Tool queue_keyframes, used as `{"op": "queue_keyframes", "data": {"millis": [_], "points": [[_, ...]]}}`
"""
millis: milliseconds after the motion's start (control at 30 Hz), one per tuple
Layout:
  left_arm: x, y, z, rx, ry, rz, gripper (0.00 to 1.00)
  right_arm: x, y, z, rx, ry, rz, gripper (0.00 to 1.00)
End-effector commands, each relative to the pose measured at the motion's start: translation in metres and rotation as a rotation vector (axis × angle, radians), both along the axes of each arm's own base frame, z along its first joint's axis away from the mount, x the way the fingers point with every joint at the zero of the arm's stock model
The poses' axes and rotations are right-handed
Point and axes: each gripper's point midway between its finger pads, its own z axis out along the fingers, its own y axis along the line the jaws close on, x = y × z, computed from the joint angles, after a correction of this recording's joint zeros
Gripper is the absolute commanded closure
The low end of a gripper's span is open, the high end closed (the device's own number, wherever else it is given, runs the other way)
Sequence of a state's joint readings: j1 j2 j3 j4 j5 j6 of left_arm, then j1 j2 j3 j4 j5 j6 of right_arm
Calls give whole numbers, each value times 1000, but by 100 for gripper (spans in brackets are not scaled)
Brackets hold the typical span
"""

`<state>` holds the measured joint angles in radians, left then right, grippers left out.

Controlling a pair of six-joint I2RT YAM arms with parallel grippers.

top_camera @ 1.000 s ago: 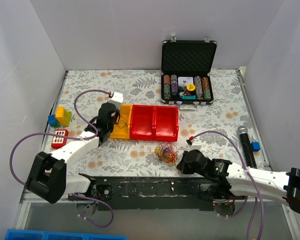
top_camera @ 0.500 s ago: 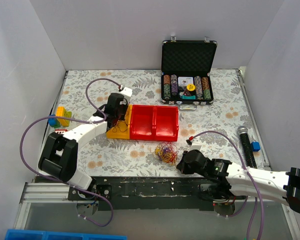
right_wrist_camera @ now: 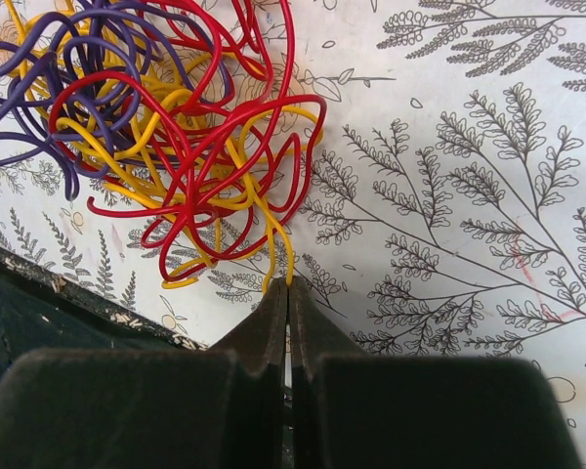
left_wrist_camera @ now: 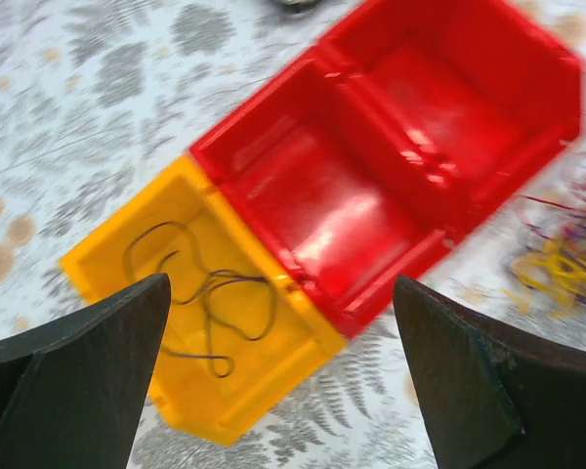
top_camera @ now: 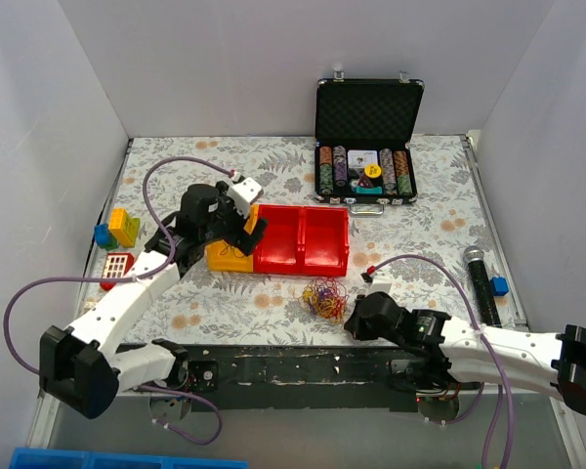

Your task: Untangle the cables

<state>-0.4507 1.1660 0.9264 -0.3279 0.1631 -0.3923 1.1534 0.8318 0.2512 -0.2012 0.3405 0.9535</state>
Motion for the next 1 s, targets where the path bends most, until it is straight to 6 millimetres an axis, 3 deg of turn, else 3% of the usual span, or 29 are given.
{"op": "queue_keyframes", "data": {"millis": [0, 133, 233, 467, 633, 833, 967], "points": [[-70, -57, 18, -96, 62, -357, 2, -3, -1, -2, -39, 2, 28, 99], [-137, -107, -7, -105, 195, -564, 2, -1, 2, 2, -29, -6, 27, 99], [-155, -119, -32, -95, 285, -616, 5, 0, 5, 7, -22, -12, 28, 99], [-160, -134, -66, 2, 310, -699, 10, 3, 8, 10, 1, -24, 15, 99], [-152, -149, -72, 2, 304, -721, 25, 3, 11, 11, 2, -27, 26, 99], [-149, -159, -78, 15, 306, -732, 32, 2, 9, 10, -3, -31, 32, 99], [-154, -165, -83, 16, 329, -764, 48, 1, 9, 10, 5, -34, 42, 99]]}}
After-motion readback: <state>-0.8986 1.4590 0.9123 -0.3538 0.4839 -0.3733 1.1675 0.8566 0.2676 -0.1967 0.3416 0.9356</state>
